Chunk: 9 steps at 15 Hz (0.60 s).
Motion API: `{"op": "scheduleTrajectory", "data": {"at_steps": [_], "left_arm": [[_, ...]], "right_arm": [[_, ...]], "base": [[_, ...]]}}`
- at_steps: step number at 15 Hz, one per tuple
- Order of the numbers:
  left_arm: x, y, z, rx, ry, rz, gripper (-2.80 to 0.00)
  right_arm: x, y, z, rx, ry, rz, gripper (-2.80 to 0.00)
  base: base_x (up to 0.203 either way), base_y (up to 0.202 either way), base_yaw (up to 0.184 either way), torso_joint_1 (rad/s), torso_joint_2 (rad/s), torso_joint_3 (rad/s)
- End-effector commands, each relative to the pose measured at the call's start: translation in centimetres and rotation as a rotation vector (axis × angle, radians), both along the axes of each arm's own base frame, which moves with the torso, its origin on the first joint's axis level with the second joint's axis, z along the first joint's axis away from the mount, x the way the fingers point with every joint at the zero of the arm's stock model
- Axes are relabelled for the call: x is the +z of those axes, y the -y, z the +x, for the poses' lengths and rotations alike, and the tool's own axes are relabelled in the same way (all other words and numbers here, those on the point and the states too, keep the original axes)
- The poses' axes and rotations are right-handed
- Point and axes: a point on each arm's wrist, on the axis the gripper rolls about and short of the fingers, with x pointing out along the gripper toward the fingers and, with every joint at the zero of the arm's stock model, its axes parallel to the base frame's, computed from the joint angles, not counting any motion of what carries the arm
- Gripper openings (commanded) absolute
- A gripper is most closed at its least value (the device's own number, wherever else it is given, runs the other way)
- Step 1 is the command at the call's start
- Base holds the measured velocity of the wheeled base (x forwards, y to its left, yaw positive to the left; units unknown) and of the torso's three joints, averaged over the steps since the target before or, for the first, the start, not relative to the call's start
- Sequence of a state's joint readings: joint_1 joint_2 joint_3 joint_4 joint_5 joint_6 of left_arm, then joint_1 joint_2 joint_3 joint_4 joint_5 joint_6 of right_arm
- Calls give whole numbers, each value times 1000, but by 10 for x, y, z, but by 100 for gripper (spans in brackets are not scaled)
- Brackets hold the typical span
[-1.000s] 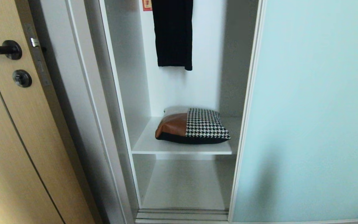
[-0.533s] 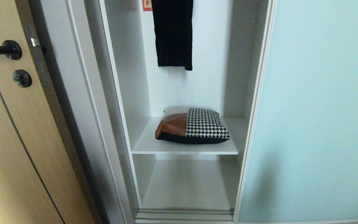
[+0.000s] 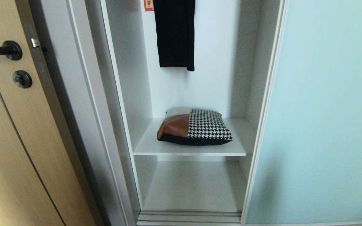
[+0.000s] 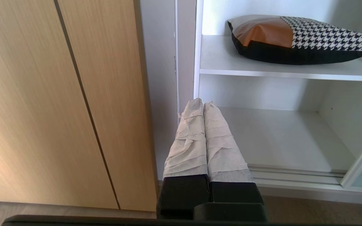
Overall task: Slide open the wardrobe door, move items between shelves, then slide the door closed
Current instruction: Open the door
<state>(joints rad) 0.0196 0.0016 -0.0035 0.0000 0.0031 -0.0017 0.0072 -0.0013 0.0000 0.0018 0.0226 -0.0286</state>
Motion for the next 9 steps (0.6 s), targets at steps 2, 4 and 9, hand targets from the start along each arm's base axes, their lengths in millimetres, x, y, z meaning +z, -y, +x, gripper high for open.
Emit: {"op": "scheduleTrajectory", "data": {"at_steps": [2, 4, 9], "left_arm": [[-1, 0, 0, 0, -5, 0, -280], [-1, 0, 0, 1, -5, 0, -280], [-1, 0, 0, 0, -5, 0, -280]], "right_arm": [[0, 0, 0, 1, 1, -1, -280], [0, 0, 0, 1, 1, -1, -280], [0, 0, 0, 1, 2, -1, -280]], "base": [[0, 0, 0, 0, 0, 0], [0, 0, 0, 0, 0, 0], [0, 0, 0, 0, 0, 0]]}}
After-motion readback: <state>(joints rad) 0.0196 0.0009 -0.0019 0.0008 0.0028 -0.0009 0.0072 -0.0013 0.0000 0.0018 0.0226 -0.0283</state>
